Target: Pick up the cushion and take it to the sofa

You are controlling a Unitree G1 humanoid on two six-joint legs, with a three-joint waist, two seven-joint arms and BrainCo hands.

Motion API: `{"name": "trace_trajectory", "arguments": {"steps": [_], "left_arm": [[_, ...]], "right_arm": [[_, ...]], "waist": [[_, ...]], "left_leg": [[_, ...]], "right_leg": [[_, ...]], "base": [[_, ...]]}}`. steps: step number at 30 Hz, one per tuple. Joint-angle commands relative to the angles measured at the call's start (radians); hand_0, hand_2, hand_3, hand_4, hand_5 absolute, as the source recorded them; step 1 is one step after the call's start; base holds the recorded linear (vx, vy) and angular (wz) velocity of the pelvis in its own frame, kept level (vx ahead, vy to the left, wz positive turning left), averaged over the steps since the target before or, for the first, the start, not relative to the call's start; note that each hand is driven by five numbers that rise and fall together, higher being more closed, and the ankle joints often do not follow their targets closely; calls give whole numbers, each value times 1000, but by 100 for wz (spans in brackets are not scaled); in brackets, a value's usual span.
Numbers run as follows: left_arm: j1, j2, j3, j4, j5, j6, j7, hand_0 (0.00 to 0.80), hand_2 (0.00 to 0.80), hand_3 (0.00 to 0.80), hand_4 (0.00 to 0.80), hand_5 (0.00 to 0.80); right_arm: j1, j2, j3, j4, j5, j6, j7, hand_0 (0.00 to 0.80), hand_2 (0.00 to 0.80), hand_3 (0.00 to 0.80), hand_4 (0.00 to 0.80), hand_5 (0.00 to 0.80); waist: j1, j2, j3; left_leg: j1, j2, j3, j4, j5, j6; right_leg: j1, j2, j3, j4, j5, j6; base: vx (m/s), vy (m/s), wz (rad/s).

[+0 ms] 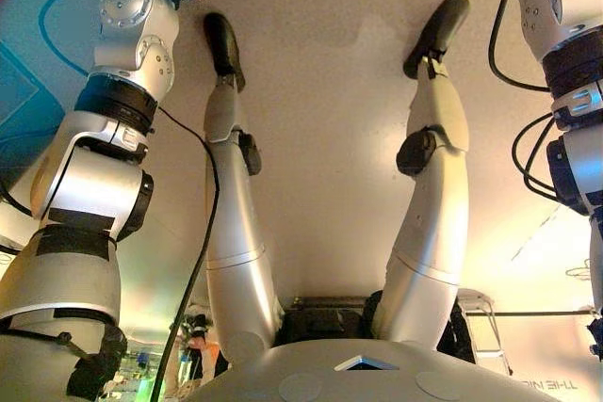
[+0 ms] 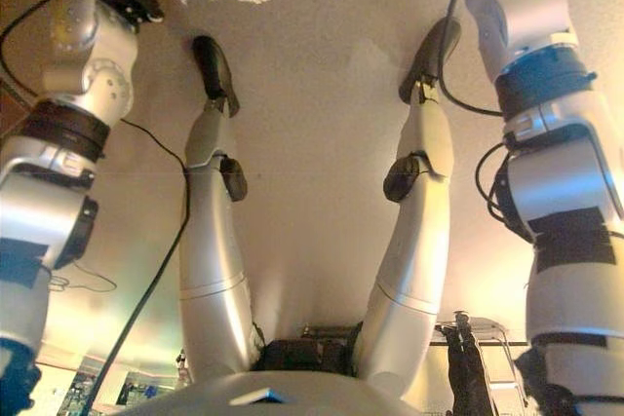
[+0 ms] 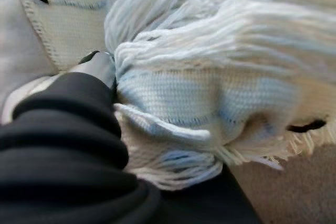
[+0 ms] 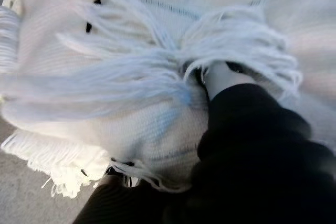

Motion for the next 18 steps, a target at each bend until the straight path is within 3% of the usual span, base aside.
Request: {"name": "trace_trajectory", "arguments": {"steps": [1, 10, 18], "left_arm": [[10, -65, -40, -177, 9, -43, -84, 800, 800, 800, 800, 800], [282, -114, 56, -259, 26, -120, -88, 800, 800, 800, 800, 800], [548, -173, 103, -433, 105, -199, -54, 800, 800, 800, 800, 800]], "right_arm": [[-2, 99, 57, -174, 7, -67, 61, 800, 800, 800, 800, 800], [286, 63, -68, -284, -34, -173, 43, 800, 800, 800, 800, 800], [625, 82, -147, -522, -178, -257, -60, 800, 800, 800, 800, 800]], "waist": [[7, 32, -5], [5, 25, -5], [-8, 6, -5]], "left_leg": [[-3, 23, -100, -87, 78, 17], [112, 26, -132, -145, 90, 1], [388, 46, -85, -166, 78, -1]], "right_leg": [[11, -59, 45, -2, -7, 128], [113, -40, 68, -70, 21, 142], [390, -48, 53, -131, 36, 147]], "base": [[0, 0, 0], [-36, 1, -1], [-47, -17, -2]]}}
